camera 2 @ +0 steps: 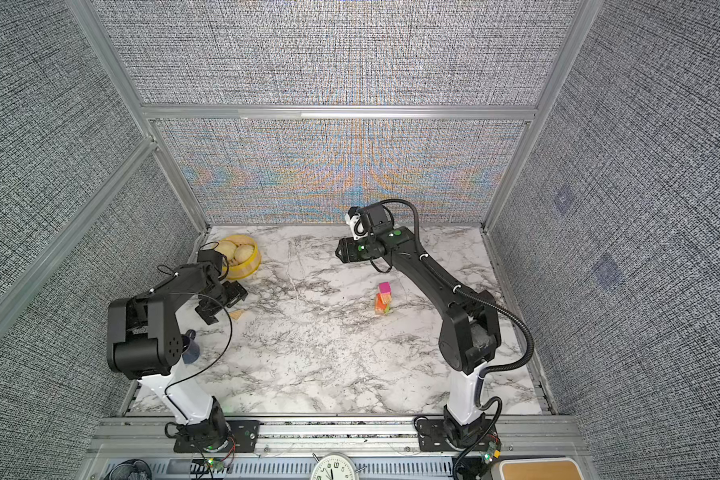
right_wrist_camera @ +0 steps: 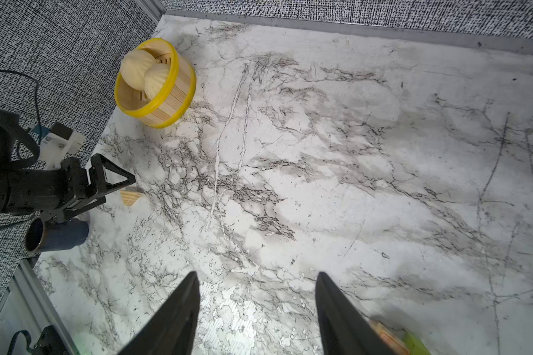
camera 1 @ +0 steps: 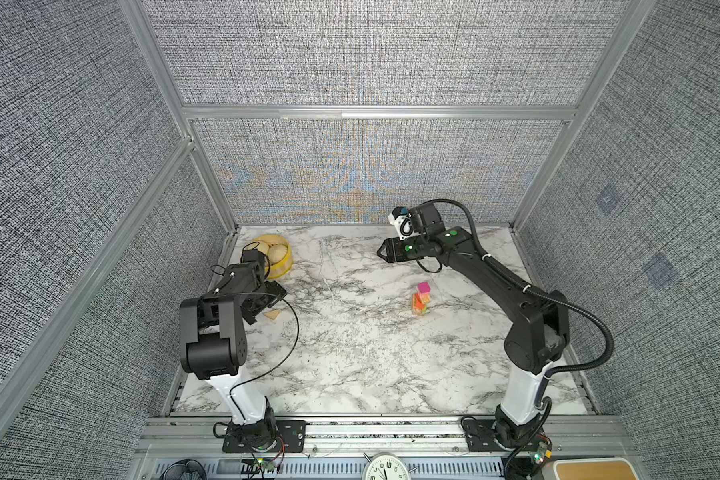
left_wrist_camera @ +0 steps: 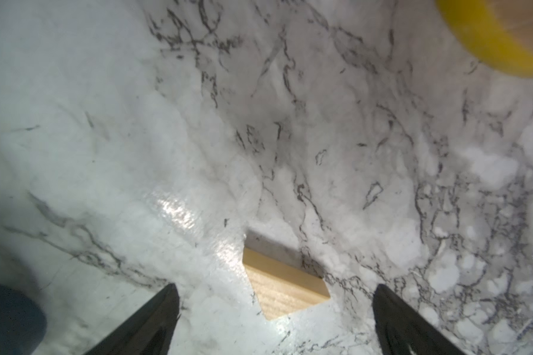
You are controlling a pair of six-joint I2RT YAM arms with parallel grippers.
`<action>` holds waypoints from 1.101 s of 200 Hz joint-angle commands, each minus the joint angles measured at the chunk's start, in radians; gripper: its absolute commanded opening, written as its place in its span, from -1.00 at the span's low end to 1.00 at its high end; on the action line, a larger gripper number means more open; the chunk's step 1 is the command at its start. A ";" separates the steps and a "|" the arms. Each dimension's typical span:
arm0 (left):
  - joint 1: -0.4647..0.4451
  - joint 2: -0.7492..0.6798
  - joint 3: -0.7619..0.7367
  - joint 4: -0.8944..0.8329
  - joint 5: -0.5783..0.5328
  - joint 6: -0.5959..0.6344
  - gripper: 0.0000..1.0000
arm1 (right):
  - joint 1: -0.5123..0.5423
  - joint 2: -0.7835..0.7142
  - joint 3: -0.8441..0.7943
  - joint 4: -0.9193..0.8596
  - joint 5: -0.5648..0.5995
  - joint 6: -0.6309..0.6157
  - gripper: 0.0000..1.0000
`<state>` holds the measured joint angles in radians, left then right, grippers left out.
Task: Build the wood block tower
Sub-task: 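Reach the left gripper to the plain wooden plank by the basket and grasp it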
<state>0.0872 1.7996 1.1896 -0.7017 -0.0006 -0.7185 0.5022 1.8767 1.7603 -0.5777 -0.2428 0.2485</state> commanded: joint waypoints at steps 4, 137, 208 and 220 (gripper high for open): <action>0.002 0.019 0.016 0.004 0.003 0.011 0.94 | -0.001 -0.009 -0.008 0.013 -0.003 -0.007 0.23; -0.049 0.052 -0.038 0.045 0.021 0.063 0.45 | 0.000 -0.015 -0.015 0.009 -0.003 -0.006 0.23; -0.112 0.080 -0.035 0.053 0.007 0.062 -0.17 | 0.000 -0.022 -0.022 0.012 -0.004 -0.004 0.23; -0.124 0.080 -0.034 0.058 0.006 0.062 -0.28 | 0.001 -0.021 -0.022 0.012 -0.006 -0.003 0.23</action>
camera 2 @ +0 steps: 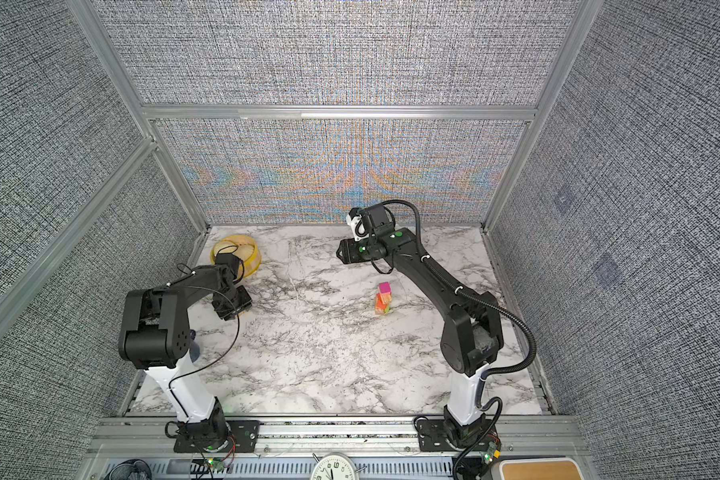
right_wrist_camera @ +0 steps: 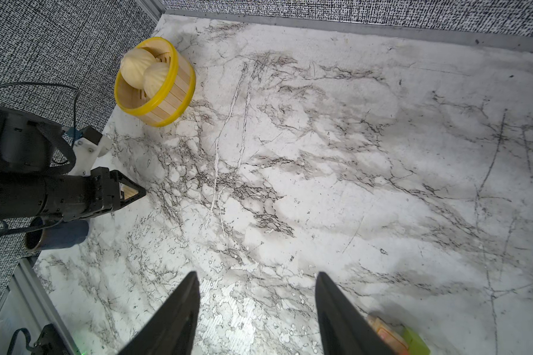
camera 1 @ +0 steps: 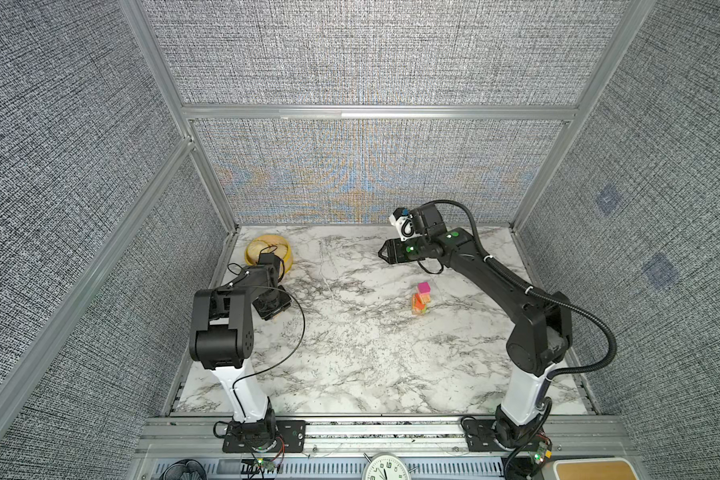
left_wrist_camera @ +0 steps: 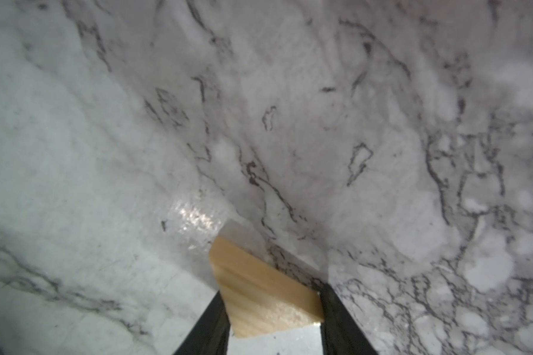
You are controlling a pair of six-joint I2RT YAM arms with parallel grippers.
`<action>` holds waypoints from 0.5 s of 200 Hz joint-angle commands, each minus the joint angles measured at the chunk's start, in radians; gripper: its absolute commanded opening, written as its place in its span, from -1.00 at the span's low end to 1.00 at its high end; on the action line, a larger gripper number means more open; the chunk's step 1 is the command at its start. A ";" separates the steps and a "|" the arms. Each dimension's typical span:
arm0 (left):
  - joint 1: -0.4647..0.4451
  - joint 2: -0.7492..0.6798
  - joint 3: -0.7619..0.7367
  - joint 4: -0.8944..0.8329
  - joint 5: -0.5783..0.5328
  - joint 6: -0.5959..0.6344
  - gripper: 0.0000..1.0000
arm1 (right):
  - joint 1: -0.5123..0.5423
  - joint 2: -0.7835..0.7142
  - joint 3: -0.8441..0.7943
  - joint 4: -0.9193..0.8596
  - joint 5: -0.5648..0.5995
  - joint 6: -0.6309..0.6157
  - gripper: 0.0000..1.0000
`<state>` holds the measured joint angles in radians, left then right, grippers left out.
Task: Build the wood block tower
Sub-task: 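Reach the left gripper to the plain wooden plank by the basket and grasp it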
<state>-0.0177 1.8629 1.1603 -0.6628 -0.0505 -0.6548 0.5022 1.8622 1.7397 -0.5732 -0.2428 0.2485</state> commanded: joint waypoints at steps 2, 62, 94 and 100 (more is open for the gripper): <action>-0.020 0.018 -0.004 0.019 0.057 -0.003 -0.29 | 0.001 -0.007 -0.002 0.007 -0.006 -0.002 0.23; -0.092 0.041 0.045 0.000 0.048 0.004 -0.54 | 0.002 -0.002 -0.002 0.007 -0.007 -0.003 0.23; -0.109 0.037 0.061 -0.015 0.051 0.015 -0.57 | 0.001 -0.001 0.001 0.003 -0.007 -0.005 0.23; -0.114 0.034 0.062 -0.018 0.056 0.019 -0.57 | 0.001 0.002 0.002 0.001 -0.007 -0.008 0.23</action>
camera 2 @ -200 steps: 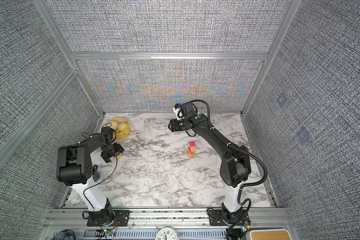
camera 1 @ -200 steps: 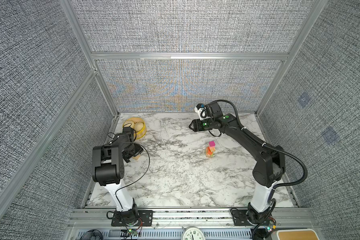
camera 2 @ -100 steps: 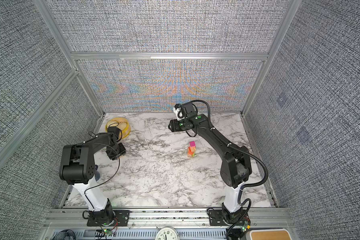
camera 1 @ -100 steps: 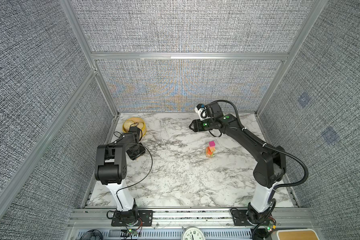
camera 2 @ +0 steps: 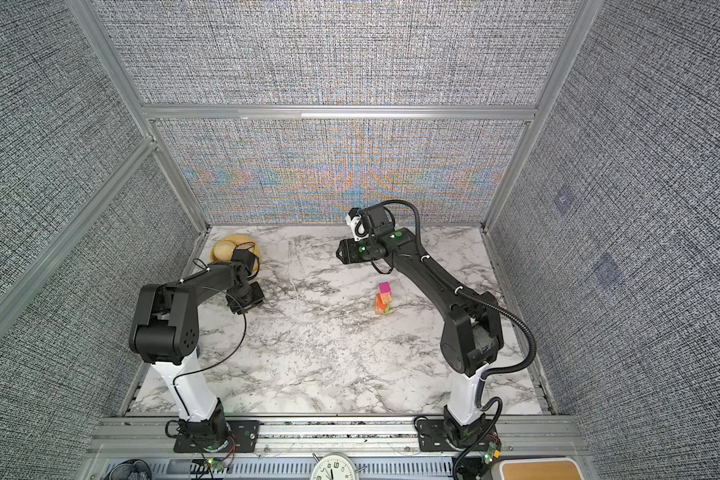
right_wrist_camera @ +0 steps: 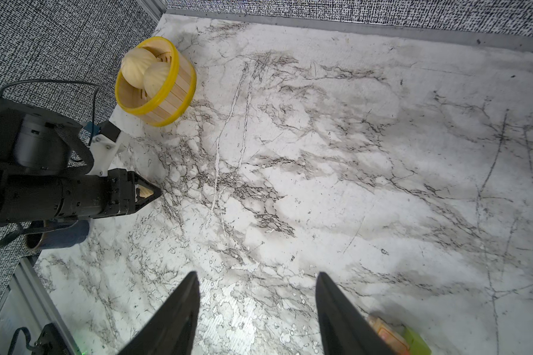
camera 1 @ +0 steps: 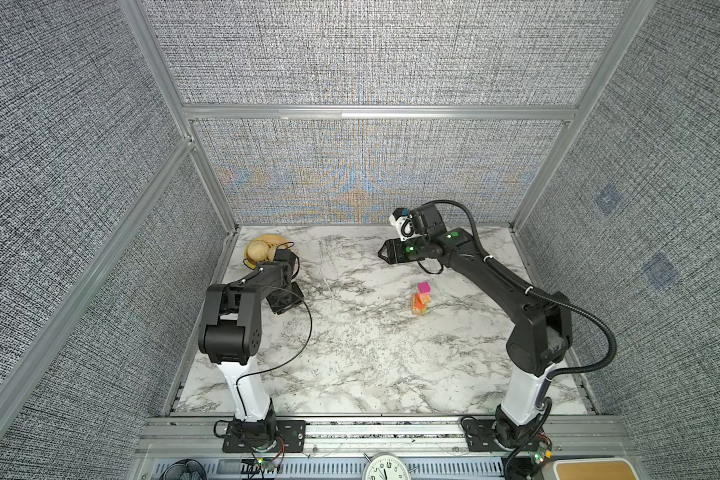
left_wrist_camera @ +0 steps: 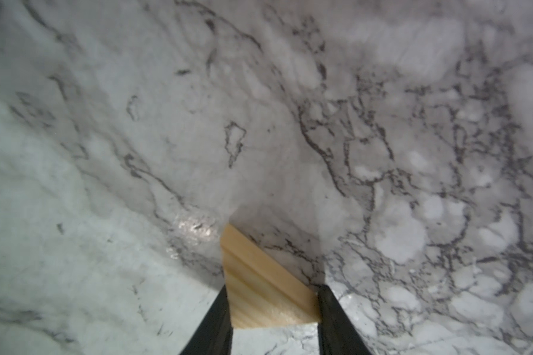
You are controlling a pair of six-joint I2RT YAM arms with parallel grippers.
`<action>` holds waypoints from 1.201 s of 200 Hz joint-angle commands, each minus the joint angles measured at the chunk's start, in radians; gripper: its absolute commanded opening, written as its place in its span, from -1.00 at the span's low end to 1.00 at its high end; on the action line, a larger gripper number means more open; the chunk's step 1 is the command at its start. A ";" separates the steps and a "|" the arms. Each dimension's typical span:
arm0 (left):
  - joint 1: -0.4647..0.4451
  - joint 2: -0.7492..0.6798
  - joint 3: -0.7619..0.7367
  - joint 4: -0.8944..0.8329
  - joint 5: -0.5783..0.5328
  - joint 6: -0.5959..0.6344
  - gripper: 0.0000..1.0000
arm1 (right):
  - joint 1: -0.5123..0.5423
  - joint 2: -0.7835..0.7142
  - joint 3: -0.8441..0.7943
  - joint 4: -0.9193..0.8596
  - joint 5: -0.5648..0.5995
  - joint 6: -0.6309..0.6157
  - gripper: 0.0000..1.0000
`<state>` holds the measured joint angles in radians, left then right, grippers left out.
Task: Build the wood block tower
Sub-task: 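Reach the left gripper to the plain wooden plank by the basket and grasp it, then lift the wooden plank with the left gripper toward the right gripper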
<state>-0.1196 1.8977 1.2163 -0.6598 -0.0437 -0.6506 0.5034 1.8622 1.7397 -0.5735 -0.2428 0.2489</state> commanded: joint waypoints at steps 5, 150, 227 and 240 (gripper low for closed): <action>-0.016 -0.004 0.007 -0.024 0.053 0.020 -0.58 | 0.000 0.002 0.003 0.001 -0.006 -0.010 0.23; -0.122 -0.344 -0.188 0.431 0.567 0.135 -0.66 | -0.131 -0.002 -0.017 0.050 -0.336 0.111 0.17; -0.248 -0.307 -0.147 0.630 0.649 0.184 -0.67 | -0.118 -0.062 0.023 -0.096 -0.326 0.076 0.17; -0.269 -0.294 -0.154 0.672 0.653 0.177 -0.67 | -0.109 -0.059 0.036 -0.135 -0.312 0.053 0.17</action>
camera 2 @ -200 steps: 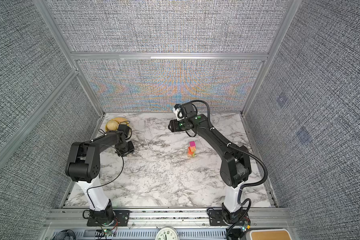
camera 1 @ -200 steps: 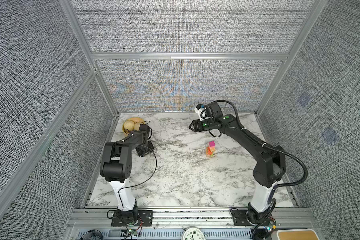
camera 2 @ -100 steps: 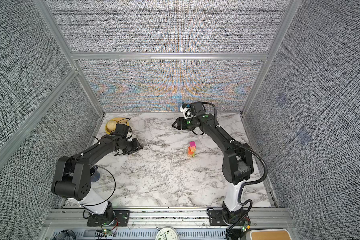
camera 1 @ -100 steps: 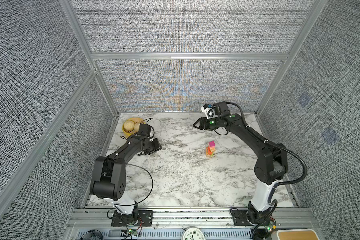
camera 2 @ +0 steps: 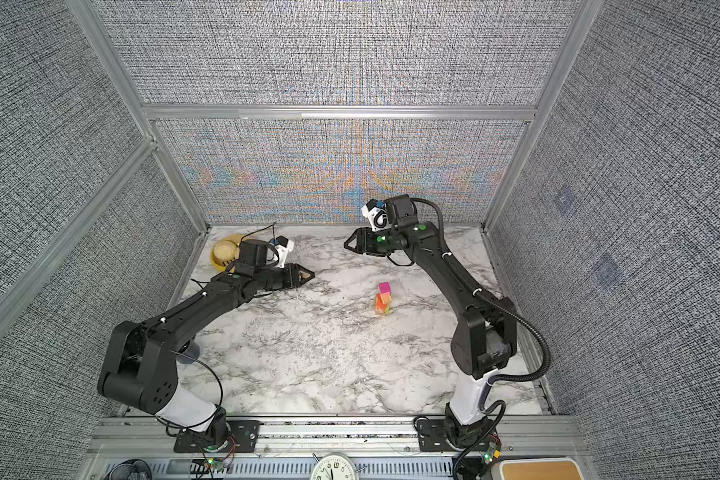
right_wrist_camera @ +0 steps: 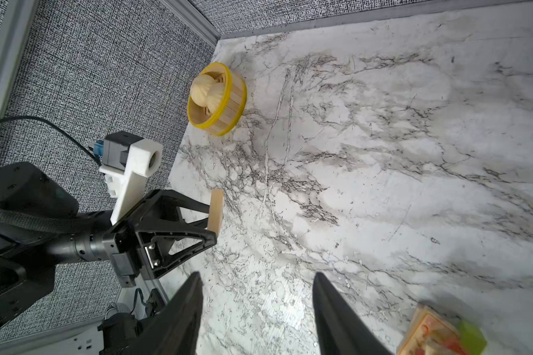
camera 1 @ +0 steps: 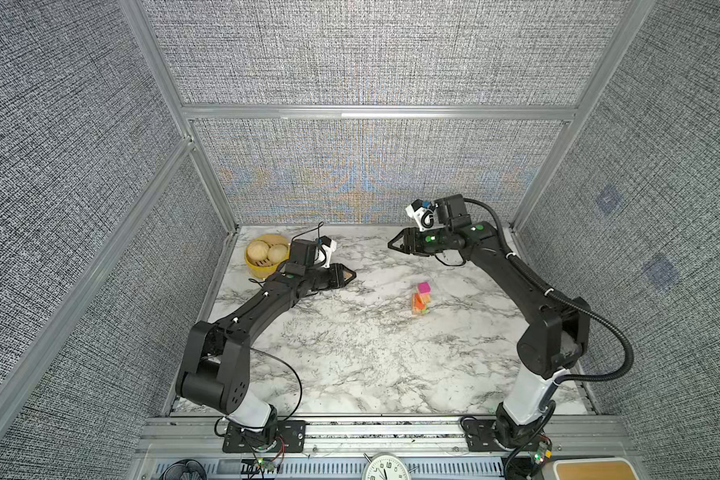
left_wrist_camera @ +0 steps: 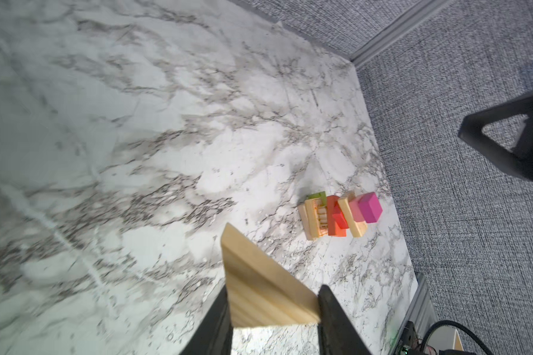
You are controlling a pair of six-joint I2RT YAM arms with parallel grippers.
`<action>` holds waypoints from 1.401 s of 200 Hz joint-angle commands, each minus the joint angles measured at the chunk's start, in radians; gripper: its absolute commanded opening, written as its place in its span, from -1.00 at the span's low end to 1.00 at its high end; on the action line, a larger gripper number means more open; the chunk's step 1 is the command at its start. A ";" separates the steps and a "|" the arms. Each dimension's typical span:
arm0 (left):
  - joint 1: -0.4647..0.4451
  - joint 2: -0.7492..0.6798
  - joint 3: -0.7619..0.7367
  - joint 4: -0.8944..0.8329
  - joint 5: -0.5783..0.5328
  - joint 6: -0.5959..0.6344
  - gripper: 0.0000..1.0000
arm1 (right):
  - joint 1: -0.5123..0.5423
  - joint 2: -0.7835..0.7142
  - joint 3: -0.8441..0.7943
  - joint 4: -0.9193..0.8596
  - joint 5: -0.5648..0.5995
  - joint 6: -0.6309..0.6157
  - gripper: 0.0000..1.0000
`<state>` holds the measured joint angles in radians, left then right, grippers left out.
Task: Build the wood block tower
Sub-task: 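Lift the wooden plank with the left gripper toward the right gripper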
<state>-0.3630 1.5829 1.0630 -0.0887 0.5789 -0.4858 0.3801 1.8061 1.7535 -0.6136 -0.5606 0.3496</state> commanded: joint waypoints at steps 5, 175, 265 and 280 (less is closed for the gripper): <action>-0.034 0.023 -0.005 0.121 0.030 0.011 -0.68 | 0.017 -0.004 0.025 -0.105 0.012 -0.053 0.18; -0.235 0.054 0.037 0.247 0.000 0.207 -0.69 | 0.027 0.017 0.012 -0.163 -0.036 -0.067 -0.07; -0.235 0.077 0.088 0.201 -0.025 0.233 -0.70 | 0.029 0.048 -0.001 -0.155 -0.098 -0.072 -0.21; -0.235 0.083 0.094 0.201 -0.025 0.232 -0.71 | 0.029 0.051 -0.003 -0.149 -0.103 -0.068 -0.23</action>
<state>-0.5987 1.6566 1.1458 0.1261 0.5613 -0.2718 0.4072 1.8534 1.7535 -0.7666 -0.6369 0.2882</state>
